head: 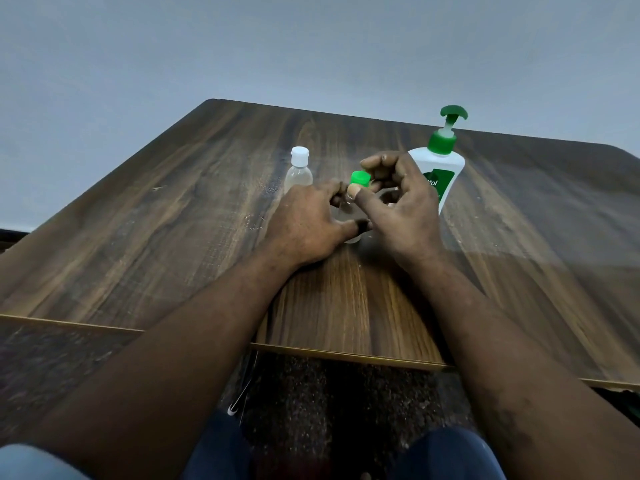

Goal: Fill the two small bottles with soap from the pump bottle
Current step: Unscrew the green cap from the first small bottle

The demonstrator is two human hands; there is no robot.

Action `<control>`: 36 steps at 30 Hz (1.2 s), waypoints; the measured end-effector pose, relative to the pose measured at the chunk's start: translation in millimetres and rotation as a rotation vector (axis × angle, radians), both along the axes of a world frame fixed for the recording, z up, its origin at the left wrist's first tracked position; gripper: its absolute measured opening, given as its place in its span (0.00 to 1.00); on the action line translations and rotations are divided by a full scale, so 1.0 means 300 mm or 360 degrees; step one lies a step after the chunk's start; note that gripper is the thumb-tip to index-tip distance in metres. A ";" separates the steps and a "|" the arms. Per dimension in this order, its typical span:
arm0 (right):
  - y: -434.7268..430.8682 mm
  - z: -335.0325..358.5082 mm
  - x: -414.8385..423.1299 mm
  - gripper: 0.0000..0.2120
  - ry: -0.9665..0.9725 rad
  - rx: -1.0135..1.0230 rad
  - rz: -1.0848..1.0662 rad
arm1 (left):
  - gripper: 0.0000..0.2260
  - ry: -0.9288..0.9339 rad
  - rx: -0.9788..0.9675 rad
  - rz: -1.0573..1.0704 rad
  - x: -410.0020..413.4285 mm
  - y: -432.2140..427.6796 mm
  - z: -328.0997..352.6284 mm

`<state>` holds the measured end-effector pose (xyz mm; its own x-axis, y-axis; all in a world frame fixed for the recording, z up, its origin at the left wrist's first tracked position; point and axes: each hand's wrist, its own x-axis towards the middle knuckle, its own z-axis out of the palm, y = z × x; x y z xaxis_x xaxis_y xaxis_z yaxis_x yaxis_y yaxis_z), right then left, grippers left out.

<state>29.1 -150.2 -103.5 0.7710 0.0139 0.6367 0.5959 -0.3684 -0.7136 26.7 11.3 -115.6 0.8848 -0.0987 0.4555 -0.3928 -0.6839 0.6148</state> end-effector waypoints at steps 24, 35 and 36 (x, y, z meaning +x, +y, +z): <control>0.001 0.001 -0.006 0.17 0.0032 0.0074 0.0074 | 0.26 0.0013 -0.0001 0.0002 -0.012 0.001 0.012; 0.002 -0.001 -0.007 0.15 0.0014 0.0010 0.0010 | 0.20 0.0010 -0.0004 0.0001 -0.017 -0.002 0.013; 0.000 -0.001 -0.010 0.16 0.0019 0.0010 0.0031 | 0.24 0.0002 -0.0002 -0.0001 -0.016 -0.003 0.011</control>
<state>26.2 -150.1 -103.8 0.7782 0.0246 0.6275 0.5942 -0.3523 -0.7231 21.9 10.5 -112.2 0.8854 -0.0986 0.4543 -0.3922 -0.6830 0.6161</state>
